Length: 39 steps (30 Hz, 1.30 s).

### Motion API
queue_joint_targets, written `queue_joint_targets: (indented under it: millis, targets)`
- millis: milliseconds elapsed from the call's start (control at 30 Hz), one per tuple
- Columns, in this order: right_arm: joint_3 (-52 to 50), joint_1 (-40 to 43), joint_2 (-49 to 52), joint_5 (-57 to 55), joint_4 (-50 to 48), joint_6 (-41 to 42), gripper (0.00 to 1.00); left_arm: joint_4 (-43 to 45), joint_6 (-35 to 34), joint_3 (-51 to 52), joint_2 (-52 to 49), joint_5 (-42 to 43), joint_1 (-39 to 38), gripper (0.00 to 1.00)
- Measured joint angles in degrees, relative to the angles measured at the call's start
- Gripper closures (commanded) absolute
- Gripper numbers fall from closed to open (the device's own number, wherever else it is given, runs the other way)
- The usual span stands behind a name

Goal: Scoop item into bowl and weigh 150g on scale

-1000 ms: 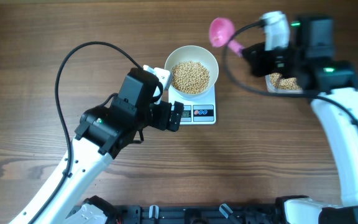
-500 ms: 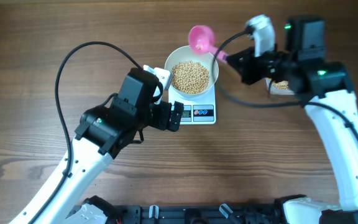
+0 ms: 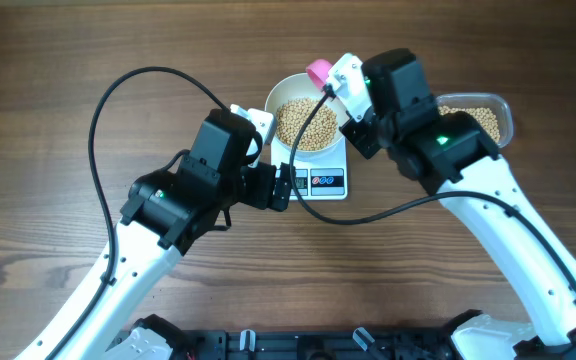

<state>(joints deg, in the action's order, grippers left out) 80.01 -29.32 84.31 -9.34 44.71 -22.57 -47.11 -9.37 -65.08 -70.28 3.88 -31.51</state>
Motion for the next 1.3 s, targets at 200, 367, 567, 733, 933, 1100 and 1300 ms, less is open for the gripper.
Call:
queue_joint_targets:
  millis: [200,367,567,733,933,1100,1300]
  targets:
    - [0.0,-2.9,0.7,-5.8,-0.2,-3.1,0.96,0.0,0.0,0.0,0.0,0.0,0.0,0.00]
    - [0.0,-5.3,0.7,-7.5,-0.2,-4.2,0.96,0.0,0.0,0.0,0.0,0.0,0.0,0.00]
    - [0.0,-5.7,0.8,-7.4,-1.0,-4.3,0.96,0.0,0.0,0.0,0.0,0.0,0.0,0.00]
    - [0.0,-5.7,0.8,-7.2,-1.0,-2.5,0.96,0.0,0.0,0.0,0.0,0.0,0.0,0.00]
    - [0.0,-5.7,0.8,-6.9,-1.0,-1.0,0.96,0.0,0.0,0.0,0.0,0.0,0.0,0.00]
    - [0.0,-5.6,0.8,-5.3,1.6,-2.6,0.96,0.0,0.0,0.0,0.0,0.0,0.0,0.00]
    - [0.0,-4.7,0.9,-4.1,0.9,2.0,0.96,0.0,0.0,0.0,0.0,0.0,0.0,0.00]
